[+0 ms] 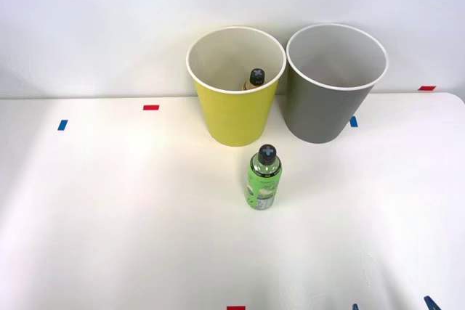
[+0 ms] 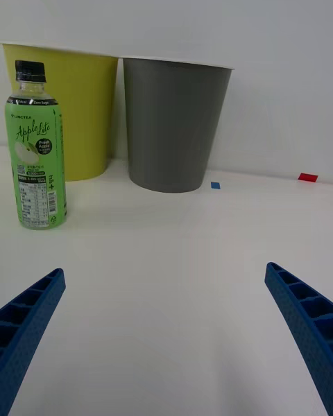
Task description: Put cans in the gray bin, plastic bottles in the light green bin
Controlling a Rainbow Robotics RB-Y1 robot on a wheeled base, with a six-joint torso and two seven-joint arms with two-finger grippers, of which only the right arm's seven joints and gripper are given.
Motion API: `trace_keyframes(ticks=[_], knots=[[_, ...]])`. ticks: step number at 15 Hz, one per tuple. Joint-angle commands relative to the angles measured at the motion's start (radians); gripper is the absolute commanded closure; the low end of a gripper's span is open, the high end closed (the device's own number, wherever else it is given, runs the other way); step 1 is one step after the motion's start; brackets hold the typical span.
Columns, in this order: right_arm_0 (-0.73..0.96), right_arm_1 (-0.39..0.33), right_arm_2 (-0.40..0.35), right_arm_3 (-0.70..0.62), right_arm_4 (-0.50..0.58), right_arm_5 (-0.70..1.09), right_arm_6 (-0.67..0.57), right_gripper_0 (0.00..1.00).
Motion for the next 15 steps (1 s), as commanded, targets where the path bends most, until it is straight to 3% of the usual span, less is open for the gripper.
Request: trace_keyframes(ticks=[1,15], knots=[[0.0,0.0,0.0,0.0,0.0,0.0,0.0,0.0],[0.0,0.0,0.0,0.0,0.0,0.0,0.0,0.0]])
